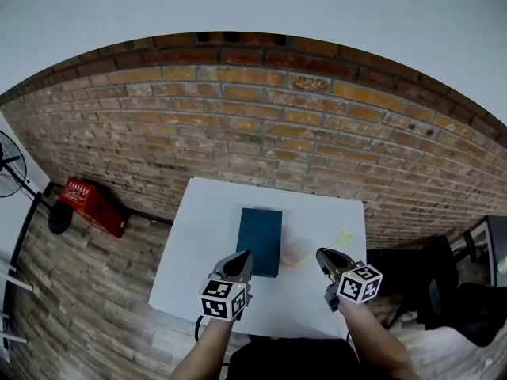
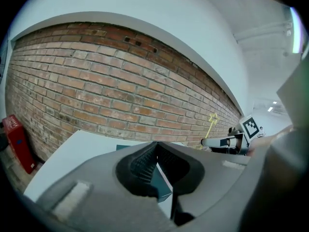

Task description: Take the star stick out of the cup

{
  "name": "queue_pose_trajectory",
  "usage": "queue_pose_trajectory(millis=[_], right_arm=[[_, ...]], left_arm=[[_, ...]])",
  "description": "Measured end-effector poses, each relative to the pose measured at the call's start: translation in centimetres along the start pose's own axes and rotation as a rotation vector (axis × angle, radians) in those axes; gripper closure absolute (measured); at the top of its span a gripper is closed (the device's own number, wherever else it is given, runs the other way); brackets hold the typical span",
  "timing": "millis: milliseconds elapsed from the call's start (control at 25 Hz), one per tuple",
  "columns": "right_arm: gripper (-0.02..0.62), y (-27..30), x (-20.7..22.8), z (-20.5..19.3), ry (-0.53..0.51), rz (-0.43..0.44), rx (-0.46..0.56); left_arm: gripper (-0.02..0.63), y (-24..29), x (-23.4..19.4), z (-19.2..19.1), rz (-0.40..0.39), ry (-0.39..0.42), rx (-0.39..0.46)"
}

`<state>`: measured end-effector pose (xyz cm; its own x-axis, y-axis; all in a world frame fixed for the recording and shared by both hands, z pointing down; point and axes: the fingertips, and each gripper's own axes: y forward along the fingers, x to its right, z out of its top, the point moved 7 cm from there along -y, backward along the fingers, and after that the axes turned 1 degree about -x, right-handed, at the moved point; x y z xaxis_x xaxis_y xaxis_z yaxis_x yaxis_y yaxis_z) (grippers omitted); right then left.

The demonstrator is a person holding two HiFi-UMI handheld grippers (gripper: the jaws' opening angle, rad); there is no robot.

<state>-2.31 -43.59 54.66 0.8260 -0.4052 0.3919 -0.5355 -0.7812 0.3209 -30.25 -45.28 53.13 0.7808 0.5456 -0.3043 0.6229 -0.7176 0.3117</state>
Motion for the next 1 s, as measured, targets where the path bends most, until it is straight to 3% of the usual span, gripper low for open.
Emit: queue_pose_trajectory(millis=[480,760,1000], right_arm=[[0.583,-4.9,-1.8,2.9,-0.085,0.073,0.070],[0.583,-10.4,-0.5,4.3,-0.142,0.125,0.125],[0.583,-17.6,3.2,4.6,-0.242,0.042,0.147]], left_arm=[[0.600,-0.8,3.7,1.5,0.003,0.026,0.031],[0.600,0.2,7.8,1.5,0.030,0.044,0.044],[0.600,1.8,12.2,1.4,0.045,0.052,0.040]])
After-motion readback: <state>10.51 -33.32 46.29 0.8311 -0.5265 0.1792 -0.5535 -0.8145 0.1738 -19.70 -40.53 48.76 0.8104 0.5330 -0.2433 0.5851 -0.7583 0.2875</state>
